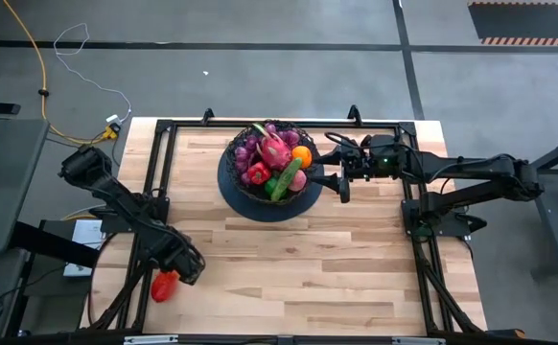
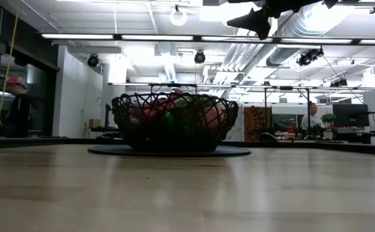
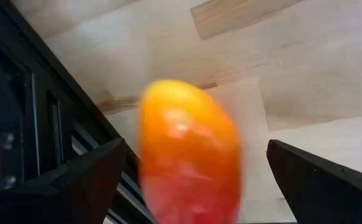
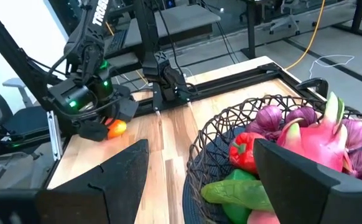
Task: Build produce basket
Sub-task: Put the mango into the wire basket
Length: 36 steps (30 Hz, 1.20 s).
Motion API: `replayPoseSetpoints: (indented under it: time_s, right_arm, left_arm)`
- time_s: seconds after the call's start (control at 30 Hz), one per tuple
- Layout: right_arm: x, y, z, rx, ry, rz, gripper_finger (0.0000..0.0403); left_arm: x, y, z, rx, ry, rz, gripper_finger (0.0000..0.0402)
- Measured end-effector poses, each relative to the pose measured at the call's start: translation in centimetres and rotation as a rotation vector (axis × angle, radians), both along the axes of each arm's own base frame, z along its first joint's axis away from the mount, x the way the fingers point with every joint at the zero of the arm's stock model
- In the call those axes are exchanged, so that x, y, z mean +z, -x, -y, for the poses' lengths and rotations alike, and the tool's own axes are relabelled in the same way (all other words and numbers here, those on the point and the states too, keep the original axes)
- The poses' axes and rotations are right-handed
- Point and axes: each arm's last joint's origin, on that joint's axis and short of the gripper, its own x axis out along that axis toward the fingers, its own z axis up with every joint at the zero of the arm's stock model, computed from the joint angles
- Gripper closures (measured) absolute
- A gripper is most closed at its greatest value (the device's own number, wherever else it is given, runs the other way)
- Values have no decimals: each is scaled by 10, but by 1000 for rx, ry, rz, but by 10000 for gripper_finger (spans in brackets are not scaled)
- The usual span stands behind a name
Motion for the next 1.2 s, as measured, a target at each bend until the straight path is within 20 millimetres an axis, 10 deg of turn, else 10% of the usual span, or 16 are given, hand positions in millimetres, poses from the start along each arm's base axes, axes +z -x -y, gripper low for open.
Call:
replayPoseSetpoints:
  time_s: [1.2]
  right_arm:
    - [-1,0,0,-1,7,-9,124]
  left_arm:
    - [-21,-3,28,-117,90,29,80]
